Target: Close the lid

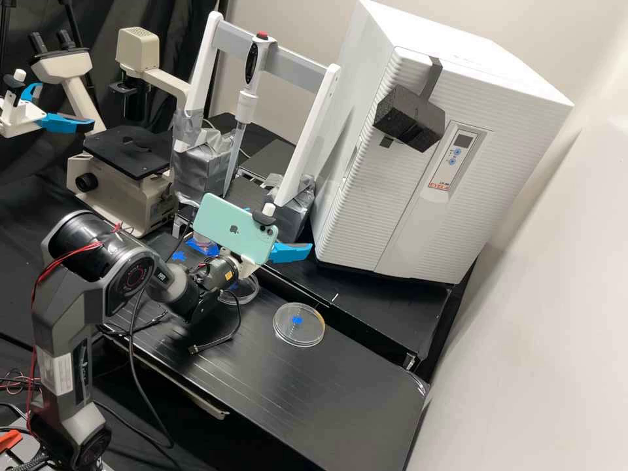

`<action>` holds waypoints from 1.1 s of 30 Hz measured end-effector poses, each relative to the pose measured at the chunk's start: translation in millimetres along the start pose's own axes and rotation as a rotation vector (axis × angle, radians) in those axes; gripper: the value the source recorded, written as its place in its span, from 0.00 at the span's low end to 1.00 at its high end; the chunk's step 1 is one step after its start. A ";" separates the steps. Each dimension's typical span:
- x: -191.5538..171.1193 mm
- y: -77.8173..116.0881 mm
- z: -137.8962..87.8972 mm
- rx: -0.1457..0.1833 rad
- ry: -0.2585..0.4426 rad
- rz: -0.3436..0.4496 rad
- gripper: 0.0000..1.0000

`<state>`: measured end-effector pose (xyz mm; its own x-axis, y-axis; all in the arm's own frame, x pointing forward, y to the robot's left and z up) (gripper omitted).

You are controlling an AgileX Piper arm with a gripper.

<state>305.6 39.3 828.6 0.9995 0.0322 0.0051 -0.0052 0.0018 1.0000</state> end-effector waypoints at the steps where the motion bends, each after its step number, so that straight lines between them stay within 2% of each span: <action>1: 0.0 0.0 0.0 0.000 0.000 0.000 1.00; 10: 0.0 0.7 0.5 -0.001 0.000 0.003 1.00; 14: -7.0 5.0 9.0 -0.008 -0.020 0.007 1.00; 16: -16.2 11.9 15.2 -0.013 -0.033 0.025 1.00; 20: -34.1 24.6 23.7 0.002 -0.039 0.078 1.00; 24: -56.2 38.1 33.0 -0.005 -0.038 0.140 1.00; 29: -74.5 46.3 44.7 -0.020 -0.051 0.175 1.00; 33: -84.8 49.7 57.0 -0.026 -0.094 0.181 1.00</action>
<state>222.4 -20.3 878.0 0.9807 -0.0590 0.1864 -0.1849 0.0299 0.9823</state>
